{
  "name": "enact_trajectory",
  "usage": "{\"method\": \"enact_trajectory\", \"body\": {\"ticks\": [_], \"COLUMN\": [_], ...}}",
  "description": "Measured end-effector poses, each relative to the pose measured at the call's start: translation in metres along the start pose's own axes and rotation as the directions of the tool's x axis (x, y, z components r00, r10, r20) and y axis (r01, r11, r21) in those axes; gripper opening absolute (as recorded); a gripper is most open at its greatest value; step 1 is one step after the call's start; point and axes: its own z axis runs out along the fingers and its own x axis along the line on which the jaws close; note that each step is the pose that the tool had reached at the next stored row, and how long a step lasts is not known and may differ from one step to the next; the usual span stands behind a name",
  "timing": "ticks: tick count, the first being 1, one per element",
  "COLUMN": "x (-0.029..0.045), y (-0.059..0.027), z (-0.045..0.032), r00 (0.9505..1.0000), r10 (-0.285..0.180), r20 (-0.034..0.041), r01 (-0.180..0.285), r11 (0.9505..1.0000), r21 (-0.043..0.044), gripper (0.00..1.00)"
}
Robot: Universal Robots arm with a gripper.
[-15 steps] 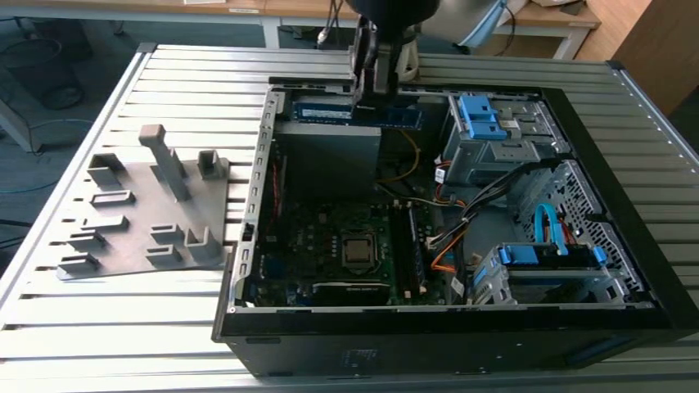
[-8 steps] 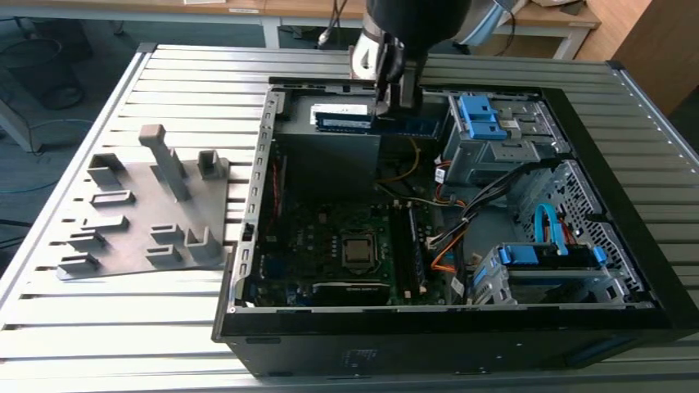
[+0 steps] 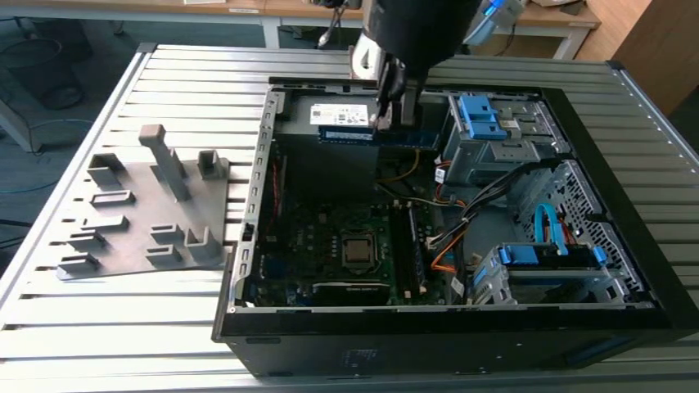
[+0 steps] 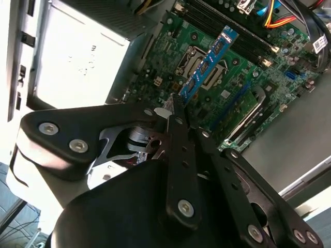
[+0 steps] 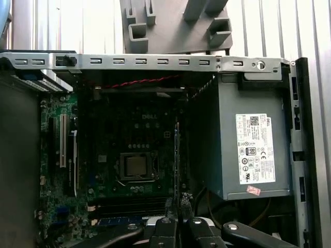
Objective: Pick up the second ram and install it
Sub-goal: 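Pick up the second ram and move it above second insertion slot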
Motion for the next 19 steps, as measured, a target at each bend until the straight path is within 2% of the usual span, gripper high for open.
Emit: {"method": "enact_trajectory", "body": {"ticks": [19], "x": [0.0093], "y": [-0.0032], "z": [0.0335], "r00": [1.0000], "r10": [0.000], "r20": [0.0000], "r01": [0.000], "r11": [1.0000], "r21": [0.0000], "gripper": [0.14]}}
